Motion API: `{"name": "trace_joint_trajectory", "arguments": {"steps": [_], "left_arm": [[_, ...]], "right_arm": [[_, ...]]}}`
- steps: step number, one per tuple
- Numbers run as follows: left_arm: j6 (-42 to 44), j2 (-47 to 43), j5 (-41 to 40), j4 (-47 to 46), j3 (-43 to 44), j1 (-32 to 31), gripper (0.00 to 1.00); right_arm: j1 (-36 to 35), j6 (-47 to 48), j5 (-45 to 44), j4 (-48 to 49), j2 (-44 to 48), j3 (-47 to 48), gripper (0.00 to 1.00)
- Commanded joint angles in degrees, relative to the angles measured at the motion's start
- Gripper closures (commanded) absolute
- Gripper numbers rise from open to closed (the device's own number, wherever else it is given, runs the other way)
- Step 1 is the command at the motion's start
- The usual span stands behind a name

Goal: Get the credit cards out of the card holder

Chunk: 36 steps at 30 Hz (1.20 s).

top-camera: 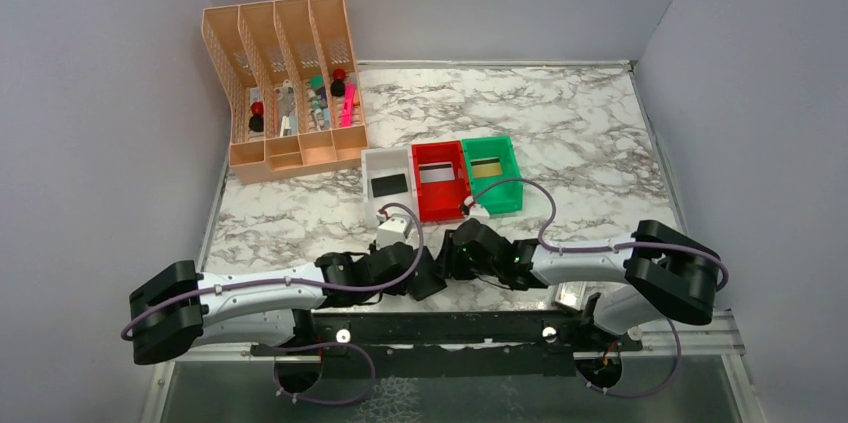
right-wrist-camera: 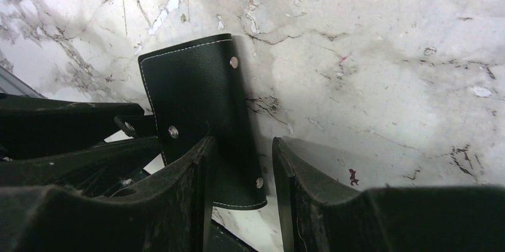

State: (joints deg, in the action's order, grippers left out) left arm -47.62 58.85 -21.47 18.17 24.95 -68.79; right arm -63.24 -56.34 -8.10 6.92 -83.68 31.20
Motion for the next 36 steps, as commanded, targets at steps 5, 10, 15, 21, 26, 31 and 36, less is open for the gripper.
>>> {"name": "trace_joint_trajectory", "arguments": {"steps": [5,10,15,21,26,31,36], "left_arm": [[-2.86,1.50,-0.26,2.29,0.31,-1.05,0.55],[-5.03,1.10,-1.40,4.58,-0.22,-1.10,0.55],[-7.43,-0.21,-2.78,6.15,-1.05,-1.12,0.63],[-7.77,-2.11,-3.03,5.49,-1.67,-1.17,0.81],[-8.10,-4.97,-3.42,4.15,-3.37,-1.17,0.92],[-6.48,-9.12,-3.44,1.85,-4.09,-1.17,1.00],[-0.77,-12.12,-0.72,-2.66,-0.85,-1.17,1.00]], "right_arm": [[0.31,1.74,-2.06,-14.28,-1.15,-2.96,0.54],[0.31,1.73,-1.99,-14.47,-1.65,-2.51,0.54],[0.32,2.22,-2.11,-14.99,-0.97,-1.92,0.53],[0.32,2.48,-1.68,-14.88,-1.44,-1.43,0.52],[0.31,2.43,-1.02,-14.56,-2.36,-1.24,0.52],[0.32,2.50,-1.47,-15.10,-0.29,-1.23,0.51],[0.32,3.12,-3.22,-16.27,6.28,-1.89,0.46]]}}
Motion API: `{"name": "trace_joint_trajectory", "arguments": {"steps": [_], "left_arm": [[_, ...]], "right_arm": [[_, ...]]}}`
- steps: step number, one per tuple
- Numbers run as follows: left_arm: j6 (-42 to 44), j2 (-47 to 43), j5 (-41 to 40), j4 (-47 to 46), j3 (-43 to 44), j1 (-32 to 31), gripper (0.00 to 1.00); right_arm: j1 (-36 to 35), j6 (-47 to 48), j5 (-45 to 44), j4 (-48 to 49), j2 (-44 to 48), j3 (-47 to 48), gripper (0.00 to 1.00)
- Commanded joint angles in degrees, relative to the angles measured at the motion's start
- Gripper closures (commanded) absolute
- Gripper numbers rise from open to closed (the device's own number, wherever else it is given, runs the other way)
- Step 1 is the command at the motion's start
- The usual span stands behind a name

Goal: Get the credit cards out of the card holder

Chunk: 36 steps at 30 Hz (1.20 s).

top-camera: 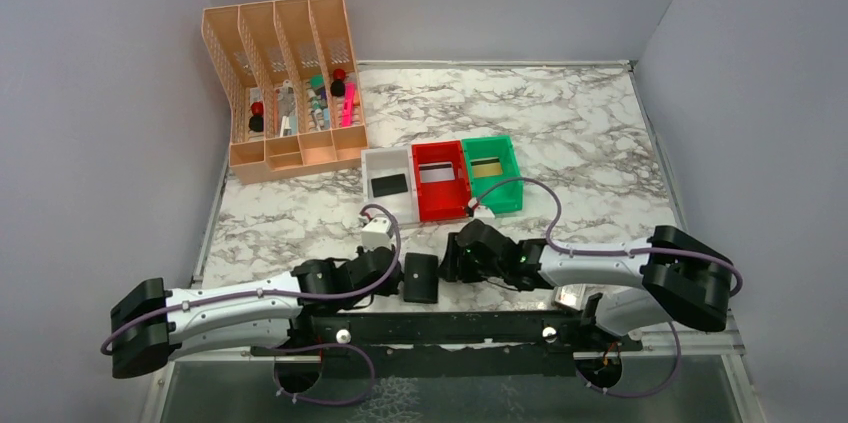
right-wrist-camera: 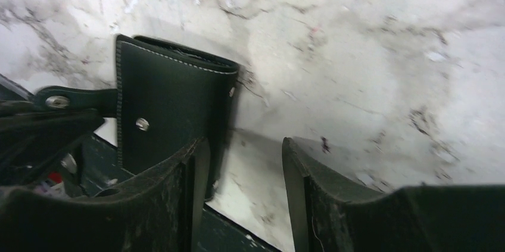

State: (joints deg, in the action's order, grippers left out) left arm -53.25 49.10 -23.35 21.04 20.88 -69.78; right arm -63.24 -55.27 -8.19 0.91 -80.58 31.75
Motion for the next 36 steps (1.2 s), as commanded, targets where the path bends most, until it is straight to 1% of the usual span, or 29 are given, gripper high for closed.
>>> {"name": "trace_joint_trajectory", "arguments": {"steps": [1,3,4,7,8,11,13,16,21,23,25,28,31,33,36], "left_arm": [[6.04,-2.50,1.88,-6.01,4.28,-0.18,1.00],[8.24,-2.33,3.11,-6.57,6.95,-0.25,1.00],[9.24,-1.97,3.75,-6.80,8.91,-0.36,1.00],[12.14,0.04,6.00,-8.13,13.05,-1.10,1.00],[13.08,1.19,7.17,-8.60,14.38,-1.41,1.00],[15.31,6.89,10.04,-9.33,18.32,-3.04,1.00],[15.06,9.86,8.01,-7.57,20.05,-4.43,1.00],[11.49,10.99,3.07,-5.68,19.25,-4.86,1.00],[9.12,7.09,2.61,-10.10,16.03,-4.92,1.00],[8.29,5.54,1.10,-10.87,14.90,-4.93,1.00],[6.64,3.98,-2.09,-9.64,13.56,-4.92,1.00],[3.38,1.33,-8.03,-5.91,10.68,-4.84,1.00],[-0.93,-1.05,-12.34,-2.09,7.20,-4.56,1.00],[-3.00,-2.08,-12.36,-0.65,5.22,-3.77,1.00],[-5.32,-2.31,-11.49,0.20,3.07,-3.12,1.00]], "right_arm": [[0.36,1.95,-3.93,-10.93,4.69,-2.54,0.44],[0.31,1.48,-5.82,-12.90,8.24,-2.57,0.39],[0.31,1.24,-6.92,-14.05,9.86,-2.77,0.34],[0.31,-0.59,-11.10,-18.11,15.12,-3.05,0.12],[0.34,-1.32,-12.61,-19.78,16.81,-3.22,0.08],[0.31,-6.01,-18.30,-24.37,21.74,-4.41,0.04],[0.32,-9.17,-22.21,-27.00,24.79,-5.63,0.02],[0.31,-9.97,-24.29,-27.95,28.89,-7.80,0.02],[0.31,-9.87,-23.59,-27.68,34.08,-9.95,0.02],[0.32,-9.38,-23.31,-27.15,35.58,-10.48,0.03],[0.31,-6.75,-21.41,-25.23,36.51,-10.93,0.05],[0.31,0.07,-14.06,-18.14,37.47,-12.08,0.13],[0.34,2.71,-7.52,-11.47,36.70,-13.77,0.24],[0.31,3.84,-4.57,-7.79,35.13,-14.47,0.29],[0.32,5.07,-1.36,-4.44,31.24,-14.06,0.33]]}}
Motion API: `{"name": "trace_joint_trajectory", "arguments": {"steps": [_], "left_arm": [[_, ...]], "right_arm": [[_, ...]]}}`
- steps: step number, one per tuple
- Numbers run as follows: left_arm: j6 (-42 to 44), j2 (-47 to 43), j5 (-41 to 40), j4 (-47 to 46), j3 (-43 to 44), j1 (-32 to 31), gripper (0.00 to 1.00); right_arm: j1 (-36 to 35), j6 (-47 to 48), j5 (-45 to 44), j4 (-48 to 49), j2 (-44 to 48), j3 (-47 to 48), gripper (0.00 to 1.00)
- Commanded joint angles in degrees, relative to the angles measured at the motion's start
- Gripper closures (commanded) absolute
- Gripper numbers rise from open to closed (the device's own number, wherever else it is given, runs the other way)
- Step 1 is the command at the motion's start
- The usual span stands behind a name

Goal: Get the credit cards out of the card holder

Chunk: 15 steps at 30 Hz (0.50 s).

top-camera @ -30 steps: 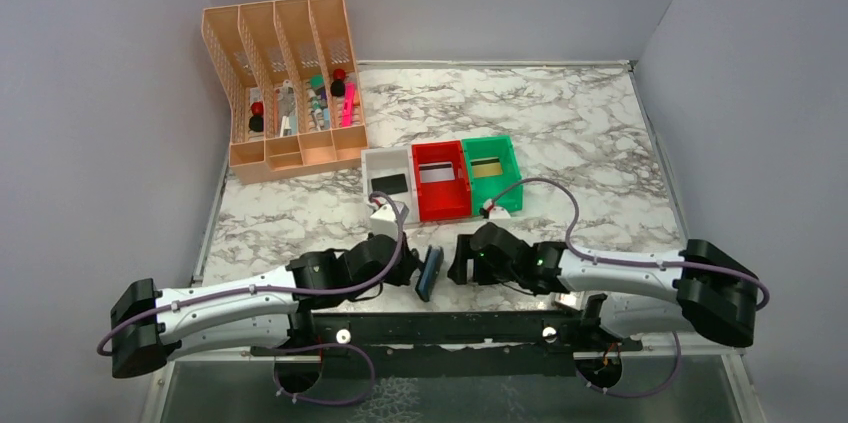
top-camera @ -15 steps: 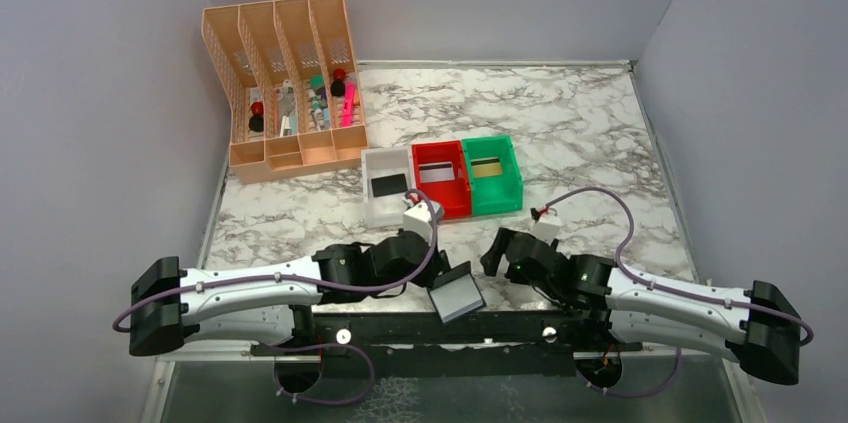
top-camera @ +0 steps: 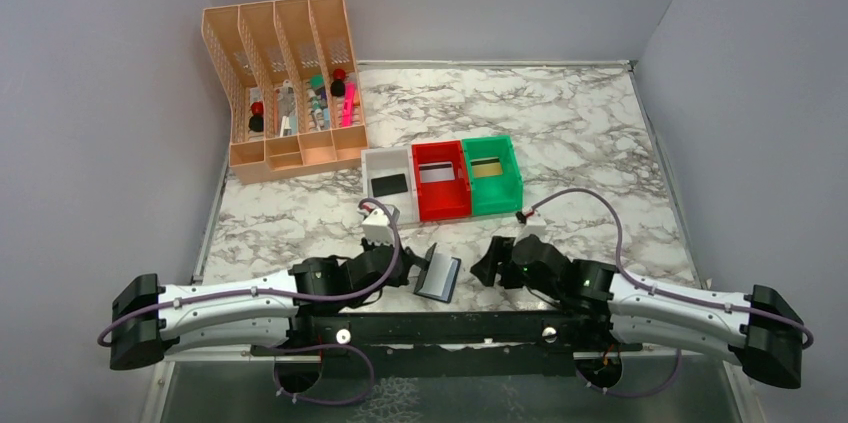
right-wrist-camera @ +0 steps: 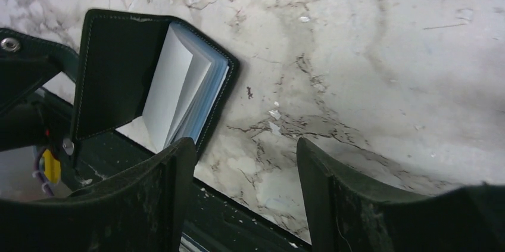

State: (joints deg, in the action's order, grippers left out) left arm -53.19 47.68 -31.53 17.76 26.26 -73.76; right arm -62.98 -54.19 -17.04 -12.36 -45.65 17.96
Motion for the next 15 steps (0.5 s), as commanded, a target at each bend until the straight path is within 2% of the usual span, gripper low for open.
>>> {"name": "trace_joint_trajectory", "arguments": {"steps": [1,7,15], "left_arm": [[-6.23,-0.62,-3.16,3.80,-2.81,0.93,1.00],[-9.83,2.25,-1.06,4.66,-4.54,0.98,1.00],[-10.62,4.41,0.87,4.23,-5.54,0.94,1.00]], "right_arm": [[0.05,4.27,8.44,8.99,-5.20,0.37,0.34],[0.05,5.29,13.19,11.57,-12.53,3.25,0.39],[0.05,4.67,21.43,19.69,-17.45,3.51,0.40]]}}
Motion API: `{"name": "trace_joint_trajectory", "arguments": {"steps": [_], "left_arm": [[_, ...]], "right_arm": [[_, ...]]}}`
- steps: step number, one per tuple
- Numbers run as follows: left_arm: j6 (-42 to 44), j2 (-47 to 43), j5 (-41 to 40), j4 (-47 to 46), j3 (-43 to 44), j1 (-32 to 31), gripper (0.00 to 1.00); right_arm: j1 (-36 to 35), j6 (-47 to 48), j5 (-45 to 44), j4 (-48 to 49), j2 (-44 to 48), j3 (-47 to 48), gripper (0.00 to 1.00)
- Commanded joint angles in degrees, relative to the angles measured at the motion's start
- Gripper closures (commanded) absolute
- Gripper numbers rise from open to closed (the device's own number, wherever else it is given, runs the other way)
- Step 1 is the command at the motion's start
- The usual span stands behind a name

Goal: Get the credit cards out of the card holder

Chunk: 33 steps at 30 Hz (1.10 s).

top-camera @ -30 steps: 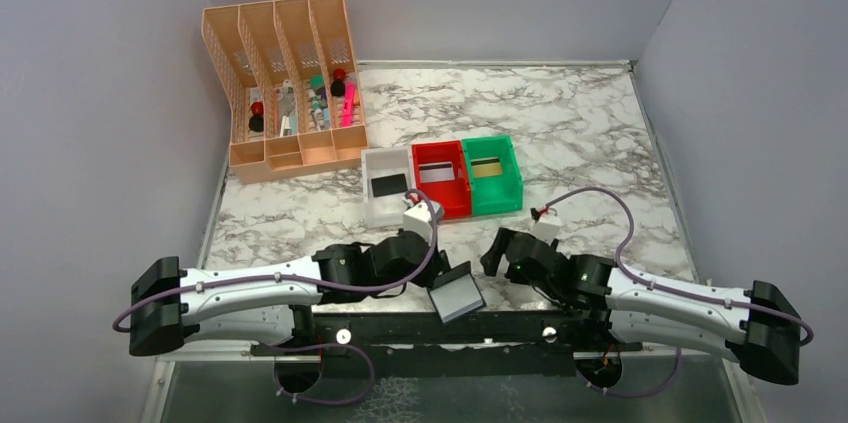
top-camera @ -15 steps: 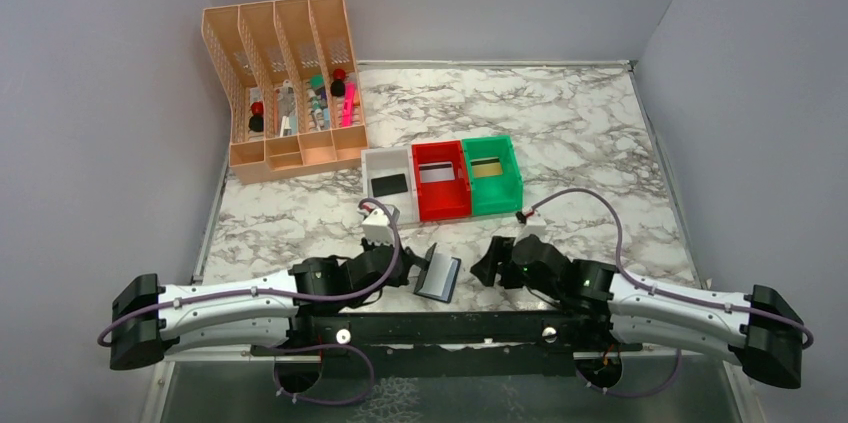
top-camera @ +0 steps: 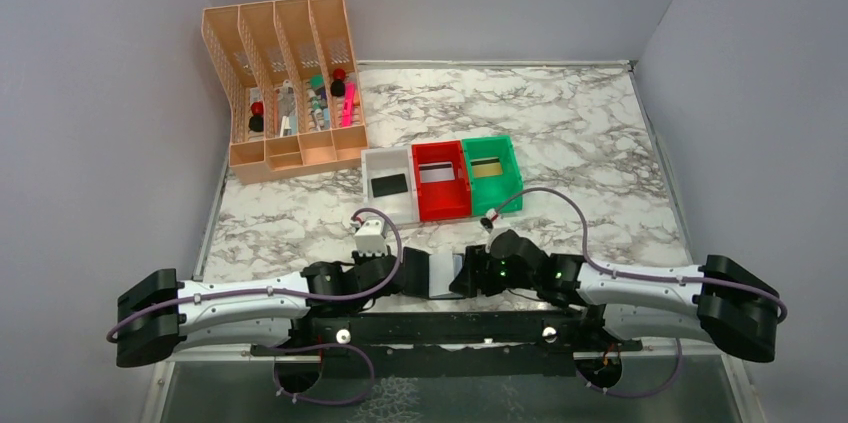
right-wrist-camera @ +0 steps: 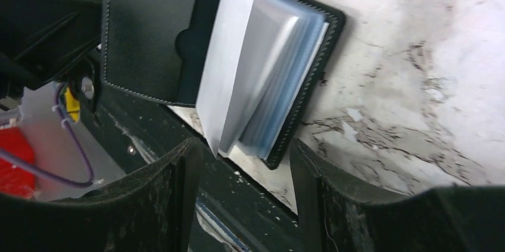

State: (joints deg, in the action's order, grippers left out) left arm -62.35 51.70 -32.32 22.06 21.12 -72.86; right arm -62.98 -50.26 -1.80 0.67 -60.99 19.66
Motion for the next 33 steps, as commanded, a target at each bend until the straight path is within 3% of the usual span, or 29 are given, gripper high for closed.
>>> {"name": "trace_joint_trajectory", "arguments": {"steps": [1,8,16,23,33], "left_arm": [[-1.45,0.48,1.97,-0.21,-0.53,0.04,1.00],[-1.23,0.07,3.11,-1.42,-1.43,0.02,1.00],[-0.07,0.06,3.48,-1.83,-0.91,0.03,1.00],[0.72,0.44,3.73,-2.37,-0.53,0.01,1.00],[1.10,0.67,3.92,-2.66,-0.25,0.06,1.00]], "right_arm": [[0.05,0.91,6.71,7.19,-2.85,2.17,0.40],[0.07,2.14,7.88,6.56,-8.78,5.81,0.41],[-0.03,3.30,8.70,5.77,-8.87,7.53,0.40],[-0.03,0.22,1.70,-5.28,-9.56,10.35,0.36],[-0.04,0.09,3.31,-4.14,-8.46,9.29,0.35]]}}
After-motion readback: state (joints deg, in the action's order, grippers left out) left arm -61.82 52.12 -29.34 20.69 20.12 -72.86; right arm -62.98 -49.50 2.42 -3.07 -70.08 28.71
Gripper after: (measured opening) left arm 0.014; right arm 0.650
